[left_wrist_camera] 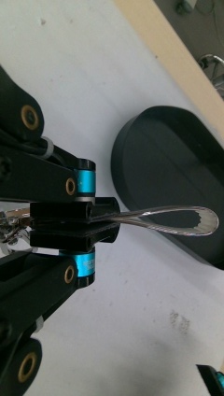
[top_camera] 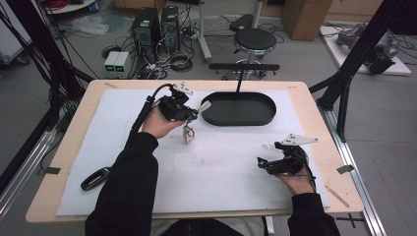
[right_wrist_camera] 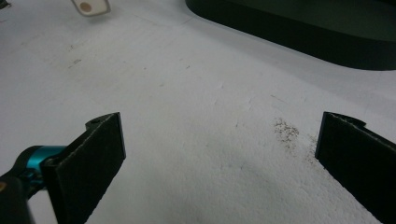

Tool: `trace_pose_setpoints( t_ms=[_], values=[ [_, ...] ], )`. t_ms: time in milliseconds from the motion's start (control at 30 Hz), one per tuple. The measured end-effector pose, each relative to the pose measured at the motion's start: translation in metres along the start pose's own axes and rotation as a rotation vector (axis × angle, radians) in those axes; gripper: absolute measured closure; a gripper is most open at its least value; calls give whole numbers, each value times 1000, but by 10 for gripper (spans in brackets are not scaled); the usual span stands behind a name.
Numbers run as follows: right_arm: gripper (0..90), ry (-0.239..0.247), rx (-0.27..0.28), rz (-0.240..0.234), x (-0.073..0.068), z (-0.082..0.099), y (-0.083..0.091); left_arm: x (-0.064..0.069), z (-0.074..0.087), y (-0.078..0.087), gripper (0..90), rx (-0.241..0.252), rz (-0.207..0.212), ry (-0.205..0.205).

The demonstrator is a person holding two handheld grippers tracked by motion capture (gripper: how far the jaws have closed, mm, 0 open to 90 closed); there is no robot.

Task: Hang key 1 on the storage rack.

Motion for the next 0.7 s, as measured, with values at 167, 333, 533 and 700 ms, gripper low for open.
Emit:
trace_pose_setpoints(
  t_ms=[167, 333, 533, 700],
  values=[
    [9, 4, 4, -3, -1, -1, 0, -3, -12, 8, 865, 53, -22, -1],
    [8, 1, 8, -5, 0, -1, 0, -6, -23, 12, 865, 125, -46, 9],
    [9, -7, 2, -9, 2, 1, -1, -15, -44, 20, 866, 202, -36, 35],
    [9, 0, -3, -8, 1, 1, -2, -19, -64, 29, 866, 244, -39, 26]
  ],
)
Point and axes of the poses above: each handheld gripper's, and its own axes: y roughly backward along the jaws, z roughly out of its underside, x roughly to its right, the point moved 6 cm from there along -y, roughly forward along the jaws, and after that the axes turned 10 degrees about -x, right-handed, at the moved point
